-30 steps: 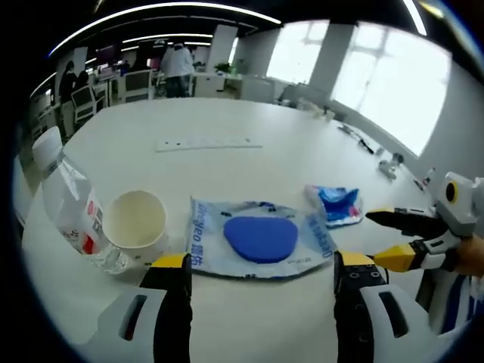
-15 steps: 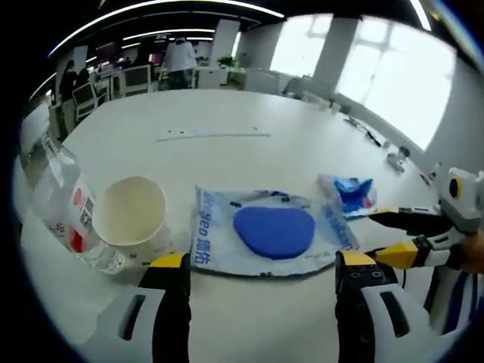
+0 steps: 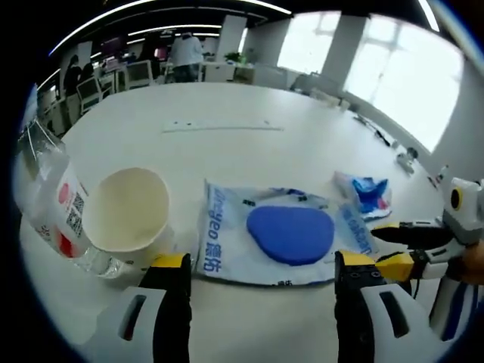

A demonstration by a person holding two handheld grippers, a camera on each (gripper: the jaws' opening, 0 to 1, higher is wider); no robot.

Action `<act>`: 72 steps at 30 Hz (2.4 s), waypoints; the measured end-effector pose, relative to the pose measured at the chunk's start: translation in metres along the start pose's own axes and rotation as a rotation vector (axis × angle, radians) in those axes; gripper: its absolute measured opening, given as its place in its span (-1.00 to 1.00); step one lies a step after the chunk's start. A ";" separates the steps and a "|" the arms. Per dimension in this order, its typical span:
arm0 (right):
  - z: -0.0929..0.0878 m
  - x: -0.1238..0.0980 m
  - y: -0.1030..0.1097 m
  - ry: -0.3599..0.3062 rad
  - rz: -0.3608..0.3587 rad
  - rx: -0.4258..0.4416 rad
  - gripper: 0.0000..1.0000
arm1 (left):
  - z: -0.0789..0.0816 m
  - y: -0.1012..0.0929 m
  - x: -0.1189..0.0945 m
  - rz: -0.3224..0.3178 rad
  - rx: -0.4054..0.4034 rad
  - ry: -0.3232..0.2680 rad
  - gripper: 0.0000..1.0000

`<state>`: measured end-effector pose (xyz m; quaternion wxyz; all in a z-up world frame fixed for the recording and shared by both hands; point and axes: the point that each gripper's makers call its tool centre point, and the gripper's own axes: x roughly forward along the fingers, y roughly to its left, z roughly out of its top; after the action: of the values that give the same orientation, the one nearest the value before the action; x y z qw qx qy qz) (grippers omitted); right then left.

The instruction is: Arrange the tabletop items into an orderly group along one side of the table until the central work area is clear of visible clutter.

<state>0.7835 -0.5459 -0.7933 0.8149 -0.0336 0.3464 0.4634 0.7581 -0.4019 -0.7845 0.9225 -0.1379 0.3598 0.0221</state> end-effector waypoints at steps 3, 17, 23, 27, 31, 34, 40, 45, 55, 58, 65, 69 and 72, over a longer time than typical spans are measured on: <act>-0.001 0.007 -0.003 0.008 -0.015 0.024 -0.24 | -0.003 0.004 0.003 0.013 -0.009 0.009 0.46; -0.002 0.008 -0.020 0.063 -0.044 0.011 -0.96 | -0.022 0.036 0.000 0.123 -0.204 0.055 -0.73; 0.003 0.006 -0.024 0.050 -0.039 0.001 -1.00 | -0.030 0.028 -0.006 0.058 -0.237 0.053 -0.98; 0.007 0.007 -0.023 0.042 -0.039 -0.044 -1.00 | -0.023 0.023 -0.009 0.058 -0.196 0.049 -1.00; 0.015 0.008 -0.020 0.015 -0.041 -0.100 -1.00 | -0.016 0.025 -0.013 0.077 -0.152 0.031 -1.00; 0.024 0.006 -0.020 -0.004 -0.048 -0.130 -1.00 | -0.008 0.022 -0.021 0.087 -0.127 0.006 -1.00; 0.046 0.007 -0.019 -0.031 -0.043 -0.146 -1.00 | 0.006 0.026 -0.027 0.106 -0.103 -0.023 -1.00; 0.056 0.016 -0.022 -0.033 -0.036 -0.156 -1.00 | 0.010 0.031 -0.026 0.126 -0.097 -0.035 -1.00; 0.043 0.035 -0.024 0.021 -0.023 -0.199 -1.00 | -0.001 0.040 -0.018 0.155 -0.122 -0.010 -1.00; 0.038 0.038 -0.024 0.033 -0.020 -0.200 -1.00 | -0.005 0.043 -0.014 0.158 -0.126 0.003 -1.00; 0.028 0.042 -0.024 0.065 -0.013 -0.189 -1.00 | -0.016 0.045 -0.011 0.169 -0.142 0.035 -1.00; 0.028 0.044 -0.025 0.061 -0.004 -0.149 -1.00 | -0.018 0.045 -0.013 0.174 -0.149 0.037 -1.00; 0.026 0.045 -0.025 0.070 -0.006 -0.117 -1.00 | -0.020 0.047 -0.012 0.178 -0.157 0.042 -1.00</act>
<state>0.8314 -0.5172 -0.8064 0.8004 -0.0984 0.3469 0.4789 0.7295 -0.3620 -0.8018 0.8956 -0.1778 0.3869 0.1290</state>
